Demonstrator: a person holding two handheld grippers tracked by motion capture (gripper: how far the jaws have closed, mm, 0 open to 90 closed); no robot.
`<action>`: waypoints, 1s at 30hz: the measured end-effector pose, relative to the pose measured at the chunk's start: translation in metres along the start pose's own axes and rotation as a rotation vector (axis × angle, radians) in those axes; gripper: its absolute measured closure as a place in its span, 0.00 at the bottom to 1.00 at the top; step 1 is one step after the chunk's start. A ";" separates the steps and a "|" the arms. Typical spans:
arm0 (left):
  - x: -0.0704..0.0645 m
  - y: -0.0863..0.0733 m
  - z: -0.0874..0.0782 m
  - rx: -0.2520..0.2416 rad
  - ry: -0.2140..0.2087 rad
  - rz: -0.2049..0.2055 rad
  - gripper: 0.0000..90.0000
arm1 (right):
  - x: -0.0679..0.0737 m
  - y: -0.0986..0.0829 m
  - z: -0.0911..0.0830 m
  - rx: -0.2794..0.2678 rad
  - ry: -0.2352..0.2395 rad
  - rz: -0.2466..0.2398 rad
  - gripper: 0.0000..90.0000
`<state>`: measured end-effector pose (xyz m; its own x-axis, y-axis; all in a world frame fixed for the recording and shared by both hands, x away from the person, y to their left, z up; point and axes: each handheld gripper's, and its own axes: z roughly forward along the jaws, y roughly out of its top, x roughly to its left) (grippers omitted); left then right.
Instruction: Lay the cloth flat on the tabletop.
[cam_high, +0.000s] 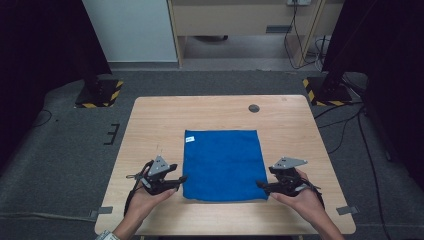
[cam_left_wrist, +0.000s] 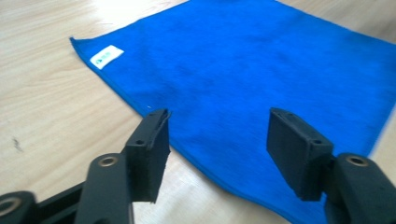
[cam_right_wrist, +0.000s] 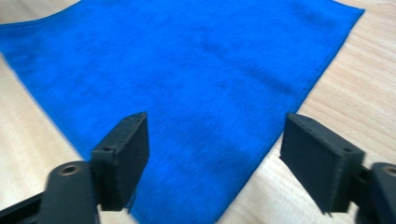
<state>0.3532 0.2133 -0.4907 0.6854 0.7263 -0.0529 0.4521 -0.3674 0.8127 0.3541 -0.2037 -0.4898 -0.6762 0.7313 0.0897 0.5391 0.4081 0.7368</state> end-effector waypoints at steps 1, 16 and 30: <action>0.002 0.001 0.002 0.004 -0.001 0.000 0.40 | 0.000 0.001 0.002 0.001 -0.002 0.005 0.23; 0.020 0.017 0.034 0.054 -0.009 0.000 0.24 | 0.001 0.019 0.031 -0.012 -0.017 0.022 0.13; 0.028 0.026 0.043 0.063 -0.003 -0.029 0.15 | 0.019 0.036 0.049 -0.011 0.011 -0.018 0.12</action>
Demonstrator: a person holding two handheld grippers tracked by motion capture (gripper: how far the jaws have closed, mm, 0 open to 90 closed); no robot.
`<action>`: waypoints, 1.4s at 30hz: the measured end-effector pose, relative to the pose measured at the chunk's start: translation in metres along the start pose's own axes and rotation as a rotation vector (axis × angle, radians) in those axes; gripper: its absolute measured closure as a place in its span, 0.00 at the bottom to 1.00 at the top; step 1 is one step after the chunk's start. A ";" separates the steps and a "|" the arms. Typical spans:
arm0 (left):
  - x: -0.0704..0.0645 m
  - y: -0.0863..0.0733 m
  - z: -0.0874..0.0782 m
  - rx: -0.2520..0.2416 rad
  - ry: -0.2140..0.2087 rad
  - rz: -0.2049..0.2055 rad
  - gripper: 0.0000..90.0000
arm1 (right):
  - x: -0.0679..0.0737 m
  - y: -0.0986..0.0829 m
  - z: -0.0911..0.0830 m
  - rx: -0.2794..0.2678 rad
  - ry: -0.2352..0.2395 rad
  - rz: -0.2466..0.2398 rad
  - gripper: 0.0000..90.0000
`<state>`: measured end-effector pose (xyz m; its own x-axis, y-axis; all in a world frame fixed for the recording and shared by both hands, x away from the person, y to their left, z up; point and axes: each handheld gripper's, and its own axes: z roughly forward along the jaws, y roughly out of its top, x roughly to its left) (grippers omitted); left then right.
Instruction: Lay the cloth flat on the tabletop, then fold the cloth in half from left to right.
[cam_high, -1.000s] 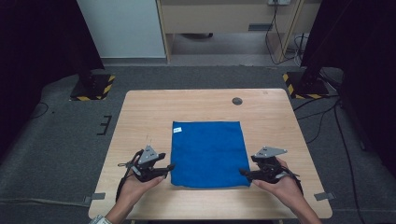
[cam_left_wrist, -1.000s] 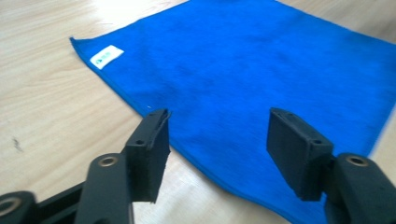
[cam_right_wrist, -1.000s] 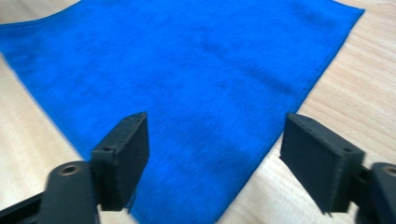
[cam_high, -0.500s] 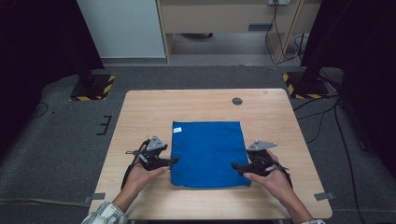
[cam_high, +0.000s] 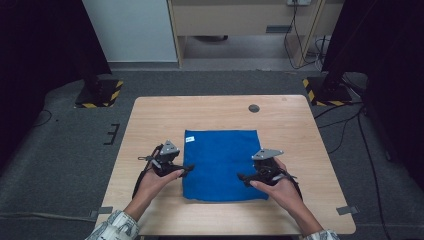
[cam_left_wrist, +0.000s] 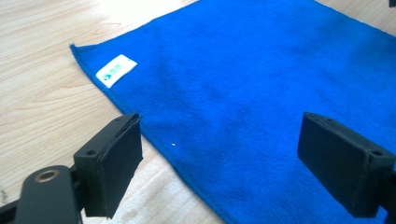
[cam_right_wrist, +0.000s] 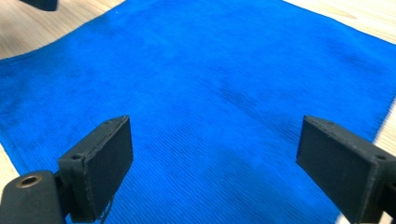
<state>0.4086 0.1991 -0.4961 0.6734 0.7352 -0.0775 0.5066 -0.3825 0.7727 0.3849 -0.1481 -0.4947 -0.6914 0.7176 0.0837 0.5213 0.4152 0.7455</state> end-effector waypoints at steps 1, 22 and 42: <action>0.001 0.001 0.000 0.003 0.001 -0.003 0.15 | 0.002 0.001 0.002 0.000 0.003 -0.002 0.12; 0.033 0.022 0.013 -0.033 0.027 -0.063 0.12 | 0.074 0.032 0.051 0.054 0.128 -0.127 0.41; 0.053 0.024 0.015 -0.031 0.057 -0.109 0.12 | 0.138 0.042 0.079 0.074 0.225 -0.225 0.51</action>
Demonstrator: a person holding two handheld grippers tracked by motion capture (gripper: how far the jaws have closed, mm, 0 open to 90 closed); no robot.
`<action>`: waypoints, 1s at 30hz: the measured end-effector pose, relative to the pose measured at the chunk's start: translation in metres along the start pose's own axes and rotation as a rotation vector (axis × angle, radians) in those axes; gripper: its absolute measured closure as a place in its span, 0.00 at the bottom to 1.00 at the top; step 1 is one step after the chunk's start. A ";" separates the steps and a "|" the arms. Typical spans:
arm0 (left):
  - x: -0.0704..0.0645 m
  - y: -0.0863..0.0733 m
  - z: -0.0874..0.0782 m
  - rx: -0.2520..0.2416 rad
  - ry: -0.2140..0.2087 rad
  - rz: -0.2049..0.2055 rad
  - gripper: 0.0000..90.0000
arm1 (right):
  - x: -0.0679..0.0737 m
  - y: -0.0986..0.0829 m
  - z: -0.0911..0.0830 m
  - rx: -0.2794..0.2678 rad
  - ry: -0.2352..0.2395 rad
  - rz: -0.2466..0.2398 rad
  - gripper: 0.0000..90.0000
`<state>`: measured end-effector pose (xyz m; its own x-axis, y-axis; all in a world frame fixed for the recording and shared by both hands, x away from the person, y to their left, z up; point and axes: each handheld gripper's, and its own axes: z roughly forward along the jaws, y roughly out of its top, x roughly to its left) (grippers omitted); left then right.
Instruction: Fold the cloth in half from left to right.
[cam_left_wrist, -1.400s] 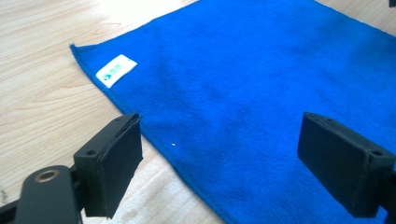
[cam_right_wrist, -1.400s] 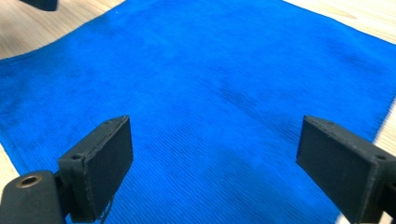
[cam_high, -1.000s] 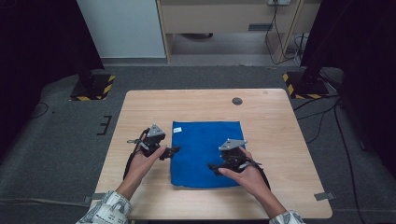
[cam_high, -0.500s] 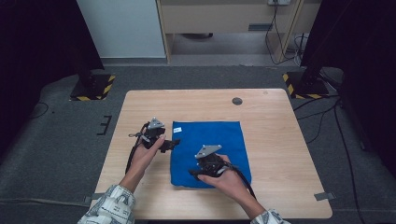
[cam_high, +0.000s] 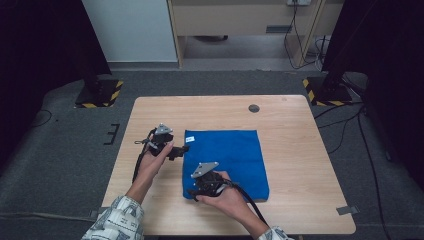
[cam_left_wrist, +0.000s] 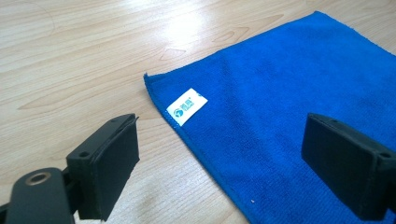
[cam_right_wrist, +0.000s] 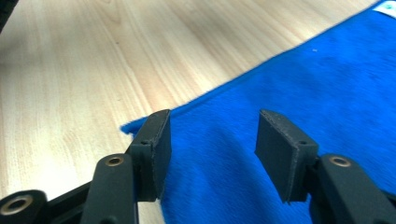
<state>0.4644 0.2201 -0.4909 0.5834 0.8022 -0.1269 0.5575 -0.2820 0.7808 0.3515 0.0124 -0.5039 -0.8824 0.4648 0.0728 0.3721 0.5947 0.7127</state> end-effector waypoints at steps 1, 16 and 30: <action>0.000 0.000 0.000 -0.003 -0.001 0.000 0.12 | 0.002 0.000 0.002 0.000 0.004 -0.004 0.51; 0.001 0.002 0.001 -0.001 -0.005 0.011 0.12 | 0.031 0.001 0.014 0.016 0.034 -0.038 0.35; 0.009 0.004 0.025 0.021 0.015 -0.007 0.22 | 0.030 -0.006 0.016 -0.013 -0.016 -0.022 0.96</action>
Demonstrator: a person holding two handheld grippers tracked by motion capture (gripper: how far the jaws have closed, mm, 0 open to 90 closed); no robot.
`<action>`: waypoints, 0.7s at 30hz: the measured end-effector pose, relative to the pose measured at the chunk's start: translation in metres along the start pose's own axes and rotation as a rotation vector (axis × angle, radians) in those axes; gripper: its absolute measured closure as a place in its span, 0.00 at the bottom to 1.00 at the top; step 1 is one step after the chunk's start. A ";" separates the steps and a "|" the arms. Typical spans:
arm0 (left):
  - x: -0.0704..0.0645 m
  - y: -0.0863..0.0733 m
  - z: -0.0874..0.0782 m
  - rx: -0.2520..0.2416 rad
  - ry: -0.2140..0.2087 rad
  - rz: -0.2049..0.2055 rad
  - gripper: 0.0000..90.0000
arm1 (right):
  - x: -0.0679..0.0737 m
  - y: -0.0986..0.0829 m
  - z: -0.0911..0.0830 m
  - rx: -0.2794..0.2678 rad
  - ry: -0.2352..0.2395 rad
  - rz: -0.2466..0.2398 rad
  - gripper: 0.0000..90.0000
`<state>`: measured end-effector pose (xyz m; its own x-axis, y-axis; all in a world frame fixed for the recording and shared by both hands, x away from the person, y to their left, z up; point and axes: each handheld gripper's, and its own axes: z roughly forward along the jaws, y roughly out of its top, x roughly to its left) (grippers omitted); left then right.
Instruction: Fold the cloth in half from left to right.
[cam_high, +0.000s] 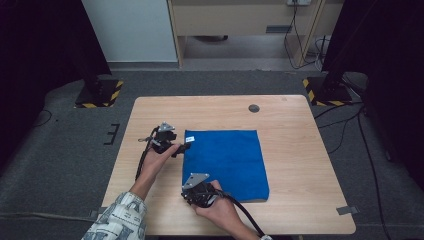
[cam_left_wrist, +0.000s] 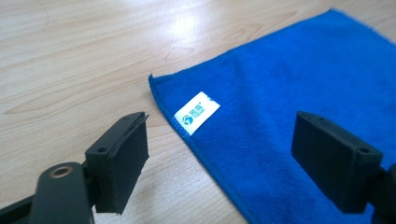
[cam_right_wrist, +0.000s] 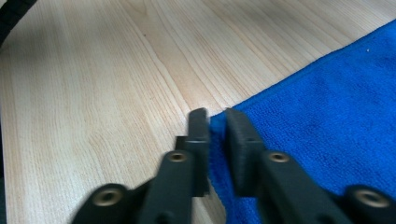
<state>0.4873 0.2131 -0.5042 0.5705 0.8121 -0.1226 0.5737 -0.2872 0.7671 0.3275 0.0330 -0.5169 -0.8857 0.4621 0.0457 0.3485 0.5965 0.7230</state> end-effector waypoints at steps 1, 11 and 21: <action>0.000 0.002 0.001 -0.006 0.009 0.003 0.24 | 0.000 0.000 0.000 -0.003 -0.004 0.008 0.98; 0.013 0.018 0.026 0.007 0.043 0.003 0.40 | 0.006 0.011 0.004 -0.026 0.020 0.026 0.98; 0.027 0.011 0.053 0.034 0.090 -0.011 0.52 | 0.008 0.010 0.007 -0.014 0.019 0.032 0.98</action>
<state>0.5405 0.2054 -0.5321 0.5094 0.8574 -0.0729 0.6003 -0.2934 0.7440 0.3261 0.0477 -0.5142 -0.8798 0.4682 0.0817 0.3724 0.5724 0.7305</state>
